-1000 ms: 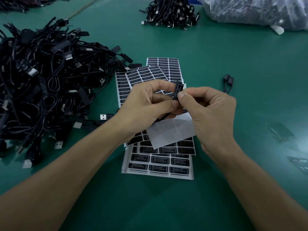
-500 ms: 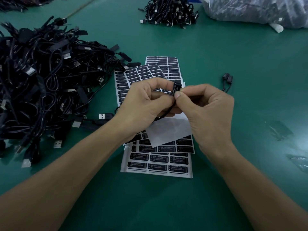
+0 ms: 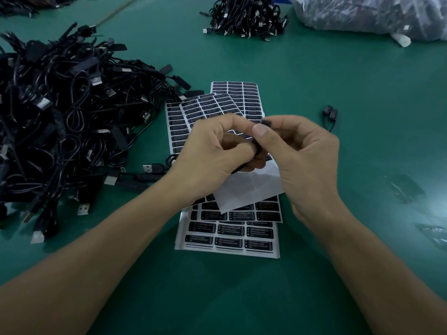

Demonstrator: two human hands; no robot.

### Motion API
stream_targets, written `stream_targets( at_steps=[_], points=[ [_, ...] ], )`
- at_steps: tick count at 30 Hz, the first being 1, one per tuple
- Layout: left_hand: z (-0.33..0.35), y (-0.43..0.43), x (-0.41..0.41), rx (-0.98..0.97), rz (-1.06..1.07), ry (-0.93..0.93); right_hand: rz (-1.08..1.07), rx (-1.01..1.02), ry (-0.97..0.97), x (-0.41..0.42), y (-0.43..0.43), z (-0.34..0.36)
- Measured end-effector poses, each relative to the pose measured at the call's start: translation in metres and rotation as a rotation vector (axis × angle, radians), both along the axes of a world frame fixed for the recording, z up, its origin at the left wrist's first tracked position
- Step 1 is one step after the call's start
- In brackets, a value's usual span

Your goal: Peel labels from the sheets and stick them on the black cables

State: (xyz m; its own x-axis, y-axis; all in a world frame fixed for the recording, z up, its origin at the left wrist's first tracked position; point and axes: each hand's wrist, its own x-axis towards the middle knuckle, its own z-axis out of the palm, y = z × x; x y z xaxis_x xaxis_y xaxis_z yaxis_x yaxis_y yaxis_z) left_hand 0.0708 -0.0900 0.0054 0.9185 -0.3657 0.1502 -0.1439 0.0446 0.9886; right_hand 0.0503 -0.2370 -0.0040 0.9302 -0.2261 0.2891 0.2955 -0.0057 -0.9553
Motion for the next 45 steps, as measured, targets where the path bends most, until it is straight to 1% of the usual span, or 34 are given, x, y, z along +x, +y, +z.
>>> stream_targets(
  at_steps=[2, 4, 8, 10, 13, 14, 15, 17, 19, 22, 25, 27, 29, 31, 32, 33, 34, 36, 38, 40, 42, 45],
  points=[
    [-0.001, 0.000, 0.000, 0.009, 0.021, -0.026, 0.008, -0.007, -0.018, 0.000, 0.000, 0.000],
    [-0.002, 0.001, 0.000, 0.049, 0.054, -0.094, 0.015, -0.042, -0.039, 0.000, 0.001, 0.000],
    [0.001, 0.003, 0.000, 0.243, 0.161, -0.334, -0.001, -0.118, -0.070, -0.001, 0.001, 0.002],
    [0.005, 0.003, 0.000, 0.296, 0.217, -0.430, -0.016, -0.133, -0.081, -0.003, 0.002, 0.004],
    [0.014, 0.008, 0.003, 0.239, 0.297, -0.531, 0.025, -0.139, -0.035, -0.005, 0.007, 0.005],
    [0.018, 0.009, 0.004, 0.194, 0.307, -0.561, 0.054, -0.196, -0.019, -0.007, 0.009, 0.004],
    [0.021, 0.011, 0.005, 0.135, 0.312, -0.577, 0.076, -0.305, -0.028, -0.008, 0.011, 0.002],
    [0.025, 0.013, 0.006, 0.004, 0.325, -0.553, 0.105, -0.522, -0.071, -0.010, 0.014, -0.002],
    [0.027, 0.016, 0.009, -0.088, 0.333, -0.482, 0.128, -0.553, -0.094, -0.011, 0.017, -0.004],
    [0.029, 0.021, 0.013, -0.154, 0.307, -0.374, 0.121, -0.469, -0.101, -0.010, 0.020, -0.003],
    [0.031, 0.023, 0.014, -0.221, 0.281, -0.302, 0.228, -0.307, -0.059, -0.011, 0.025, 0.001],
    [0.033, 0.020, 0.012, -0.333, 0.237, -0.230, 0.292, -0.239, -0.032, -0.013, 0.028, 0.001],
    [0.034, 0.018, 0.009, -0.465, 0.208, -0.127, 0.282, -0.219, -0.026, -0.012, 0.028, -0.001],
    [0.033, 0.020, 0.012, -0.479, 0.294, -0.063, 0.214, -0.157, -0.024, -0.008, 0.022, 0.001],
    [0.032, 0.023, 0.015, -0.441, 0.369, -0.033, 0.162, -0.119, -0.020, -0.004, 0.017, 0.002],
    [0.029, 0.028, 0.020, -0.364, 0.449, -0.009, 0.090, -0.082, -0.018, 0.000, 0.010, 0.004],
    [0.026, 0.034, 0.025, -0.240, 0.519, -0.004, -0.001, -0.054, -0.020, 0.004, 0.002, 0.005],
    [0.017, 0.044, 0.033, 0.137, 0.584, -0.086, -0.237, -0.101, -0.005, 0.013, -0.020, 0.006],
    [0.008, 0.049, 0.036, 0.526, 0.571, -0.228, -0.429, -0.249, 0.044, 0.020, -0.044, 0.004],
    [0.003, 0.051, 0.036, 0.794, 0.586, -0.300, -0.534, -0.368, 0.085, 0.023, -0.060, 0.002],
    [0.001, 0.055, 0.038, 0.959, 0.631, -0.375, -0.566, -0.436, 0.131, 0.024, -0.068, 0.000],
    [0.000, 0.066, 0.045, 1.070, 0.702, -0.474, -0.545, -0.542, 0.213, 0.023, -0.068, -0.003]
  ],
)
